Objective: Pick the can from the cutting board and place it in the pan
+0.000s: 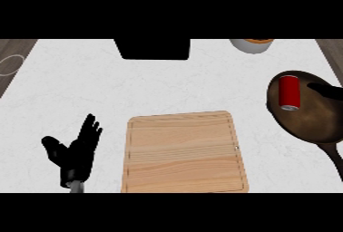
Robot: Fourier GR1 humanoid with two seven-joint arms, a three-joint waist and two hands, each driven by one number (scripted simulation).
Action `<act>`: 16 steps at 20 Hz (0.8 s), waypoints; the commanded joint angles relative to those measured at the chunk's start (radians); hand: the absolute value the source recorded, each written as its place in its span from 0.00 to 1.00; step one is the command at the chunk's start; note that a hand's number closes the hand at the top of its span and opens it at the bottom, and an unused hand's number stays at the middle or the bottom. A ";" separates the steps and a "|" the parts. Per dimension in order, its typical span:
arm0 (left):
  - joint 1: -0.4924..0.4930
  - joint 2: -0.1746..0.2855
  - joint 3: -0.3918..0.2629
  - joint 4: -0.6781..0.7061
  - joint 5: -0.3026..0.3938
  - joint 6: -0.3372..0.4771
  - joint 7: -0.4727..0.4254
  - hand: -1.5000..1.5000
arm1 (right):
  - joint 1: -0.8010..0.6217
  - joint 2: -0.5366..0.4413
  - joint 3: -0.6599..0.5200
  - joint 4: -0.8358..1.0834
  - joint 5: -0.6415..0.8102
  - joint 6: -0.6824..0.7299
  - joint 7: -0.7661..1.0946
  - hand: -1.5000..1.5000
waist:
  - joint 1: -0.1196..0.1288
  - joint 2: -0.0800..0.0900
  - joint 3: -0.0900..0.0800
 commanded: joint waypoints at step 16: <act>0.011 0.029 0.062 0.057 0.005 -0.045 -0.020 0.50 | 0.432 0.014 -0.052 -0.383 -0.357 0.593 -0.093 0.00 | -0.031 -0.014 -0.007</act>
